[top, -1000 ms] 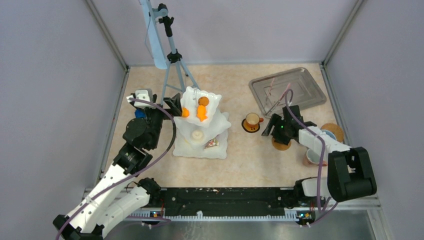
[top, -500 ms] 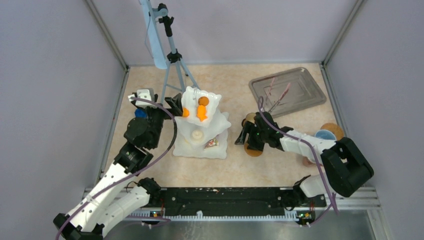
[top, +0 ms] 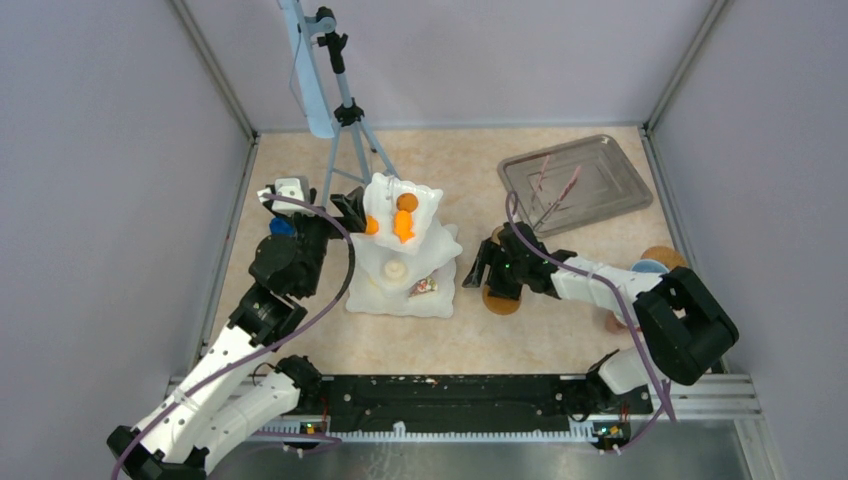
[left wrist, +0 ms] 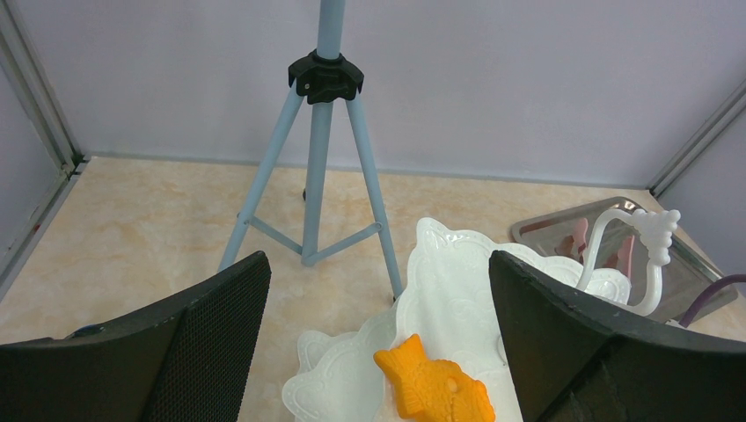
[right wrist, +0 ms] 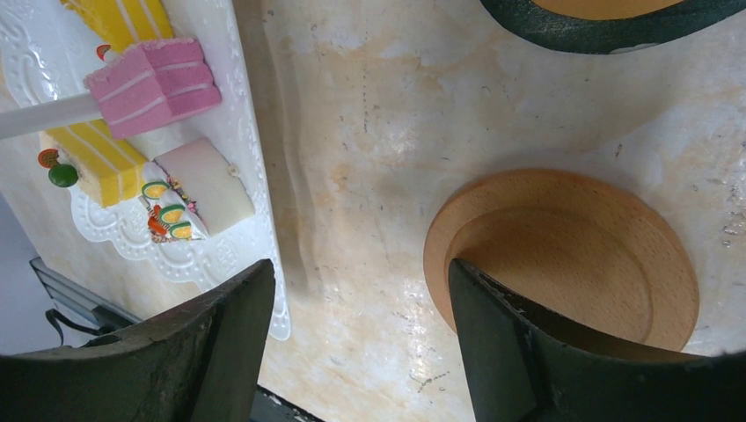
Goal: Serve the afternoon tea
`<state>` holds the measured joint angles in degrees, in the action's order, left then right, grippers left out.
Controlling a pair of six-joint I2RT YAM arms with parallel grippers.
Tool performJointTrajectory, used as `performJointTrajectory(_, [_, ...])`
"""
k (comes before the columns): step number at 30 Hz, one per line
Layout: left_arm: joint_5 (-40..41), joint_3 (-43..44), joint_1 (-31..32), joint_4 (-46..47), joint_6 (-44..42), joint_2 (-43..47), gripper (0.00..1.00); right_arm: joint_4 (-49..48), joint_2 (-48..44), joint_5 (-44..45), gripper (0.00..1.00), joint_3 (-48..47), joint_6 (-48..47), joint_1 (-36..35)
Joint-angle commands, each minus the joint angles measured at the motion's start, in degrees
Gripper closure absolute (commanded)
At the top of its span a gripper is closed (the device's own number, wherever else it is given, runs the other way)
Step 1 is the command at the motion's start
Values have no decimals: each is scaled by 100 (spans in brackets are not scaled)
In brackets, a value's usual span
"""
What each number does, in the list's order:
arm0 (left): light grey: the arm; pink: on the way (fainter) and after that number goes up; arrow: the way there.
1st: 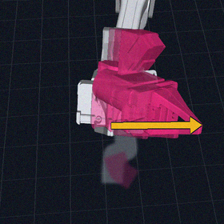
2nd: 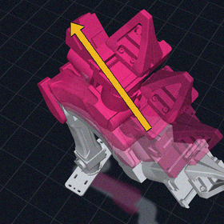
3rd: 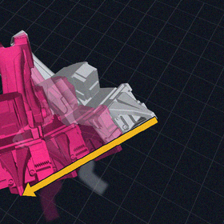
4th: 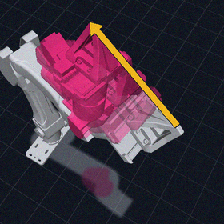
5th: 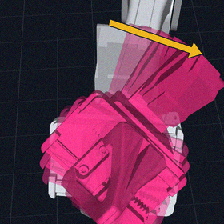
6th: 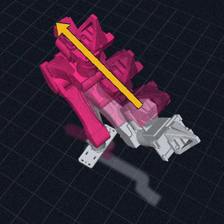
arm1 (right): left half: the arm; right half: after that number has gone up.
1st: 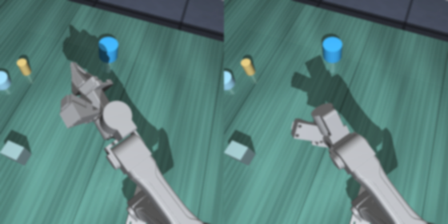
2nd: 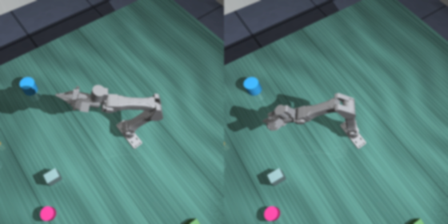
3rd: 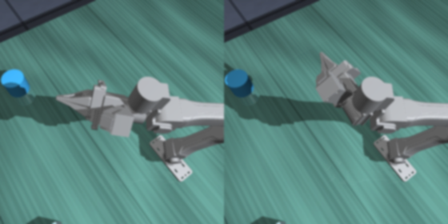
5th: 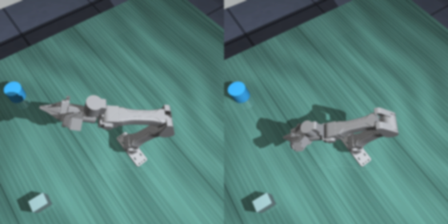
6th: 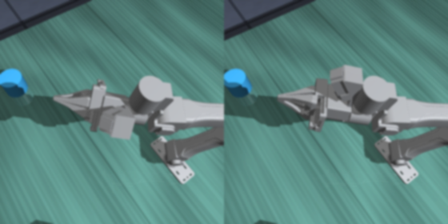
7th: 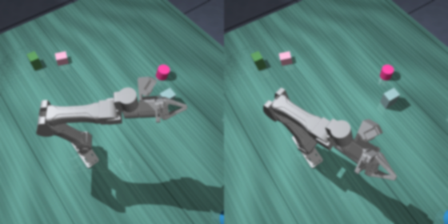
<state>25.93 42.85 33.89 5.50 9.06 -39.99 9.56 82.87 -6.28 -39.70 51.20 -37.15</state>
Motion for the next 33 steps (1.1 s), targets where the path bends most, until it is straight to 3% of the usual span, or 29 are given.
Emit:
performJointTrajectory(1, [-62, 199, -7, 153, 28, -11, 1, 895, 108, 803, 27, -43, -231, -56])
performJointTrajectory(10, [-50, 198, -9, 153, 32, 7, 1, 1038, -39, 1425, 24, 127, -116, 4])
performJointTrajectory(33, [-10, 199, -9, 153, 17, -8, 1, 630, 573, 1883, 24, -338, -516, 295])
